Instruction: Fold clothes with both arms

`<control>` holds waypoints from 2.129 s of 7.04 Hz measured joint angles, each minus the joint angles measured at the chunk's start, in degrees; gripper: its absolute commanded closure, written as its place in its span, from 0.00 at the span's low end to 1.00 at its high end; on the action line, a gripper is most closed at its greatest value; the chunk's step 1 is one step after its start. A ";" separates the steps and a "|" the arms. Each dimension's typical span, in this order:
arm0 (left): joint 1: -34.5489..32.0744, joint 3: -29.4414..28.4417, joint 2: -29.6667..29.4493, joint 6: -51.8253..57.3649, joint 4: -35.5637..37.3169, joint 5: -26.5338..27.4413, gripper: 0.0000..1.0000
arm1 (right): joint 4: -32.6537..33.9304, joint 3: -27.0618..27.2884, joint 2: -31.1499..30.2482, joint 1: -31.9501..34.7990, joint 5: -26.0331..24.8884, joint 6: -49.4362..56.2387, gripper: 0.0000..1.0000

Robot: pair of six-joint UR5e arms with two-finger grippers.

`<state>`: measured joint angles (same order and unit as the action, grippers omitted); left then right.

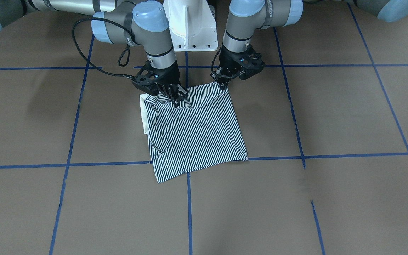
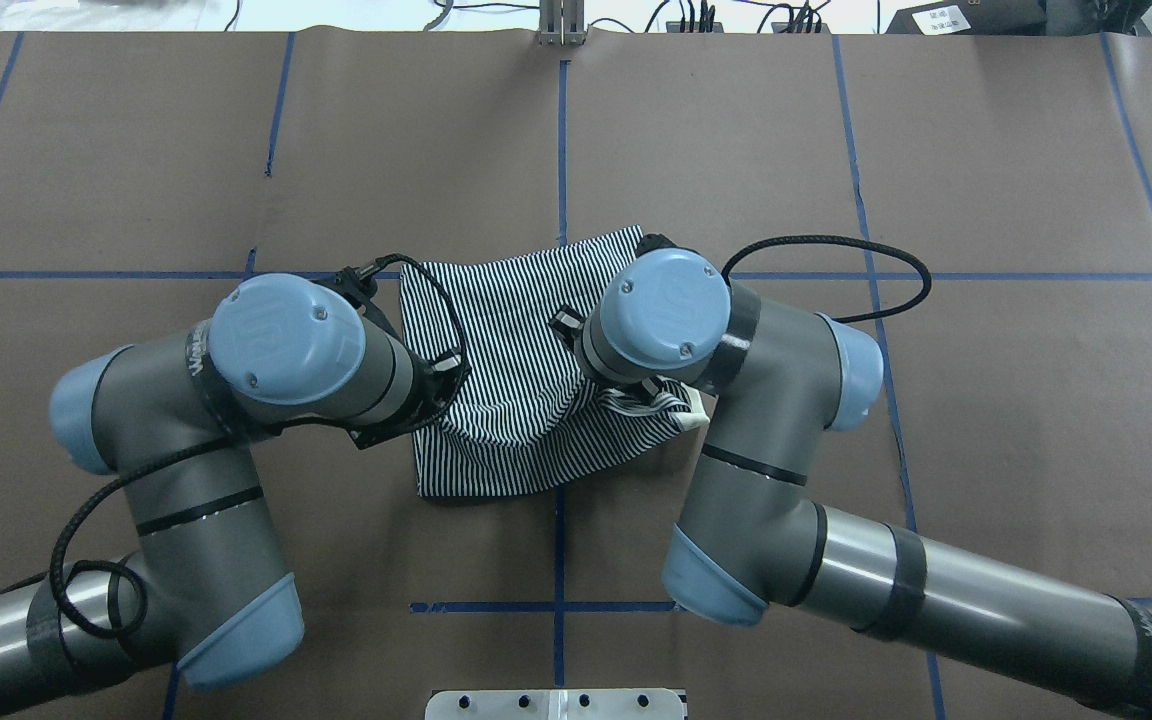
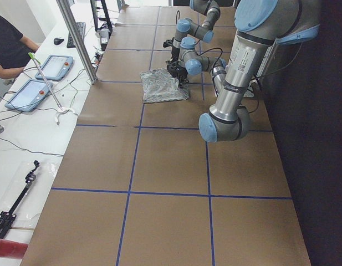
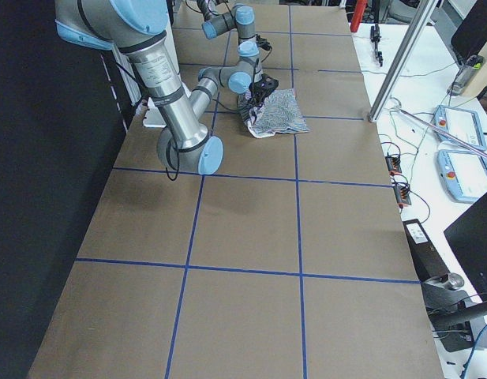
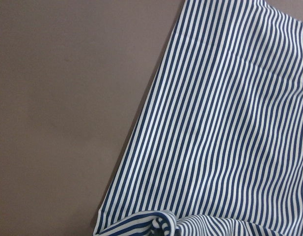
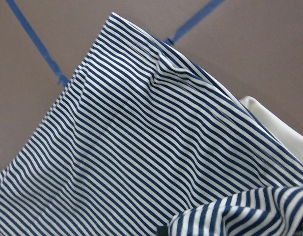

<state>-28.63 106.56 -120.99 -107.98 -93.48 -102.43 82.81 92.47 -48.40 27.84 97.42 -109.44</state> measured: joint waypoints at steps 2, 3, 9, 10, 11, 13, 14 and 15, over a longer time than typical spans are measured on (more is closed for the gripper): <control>-7.35 -11.75 -3.85 3.16 -6.23 -1.29 0.00 | -6.30 -16.89 8.34 4.72 0.02 5.00 0.00; -11.50 -17.97 -5.11 7.97 -10.79 -1.68 0.00 | -11.90 -24.44 10.99 6.95 -0.12 7.62 0.00; -20.34 -25.87 -6.41 20.24 -16.08 -7.41 0.00 | -13.39 -30.43 15.82 14.67 2.51 23.15 0.00; -21.89 -25.18 -5.67 23.52 -15.71 -9.81 0.00 | -7.65 -27.65 16.44 13.45 3.03 27.03 0.00; -23.40 -23.90 -4.17 26.90 -15.42 -10.92 0.00 | -1.55 -25.58 17.25 11.70 2.49 31.17 0.00; -25.42 -22.68 -2.41 31.19 -15.26 -11.42 0.00 | 6.01 -25.07 18.34 6.29 -4.27 40.14 0.00; -25.75 -22.51 -2.03 31.85 -15.27 -11.49 0.00 | 7.37 -25.73 18.63 4.68 -7.11 44.53 0.00; -25.82 -22.42 -1.80 32.03 -15.33 -11.51 0.00 | 7.83 -26.73 18.90 3.96 -8.34 48.56 0.00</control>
<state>-54.45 84.14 -122.79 -75.96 -108.80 -113.94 90.64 65.74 -29.50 31.80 89.09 -60.87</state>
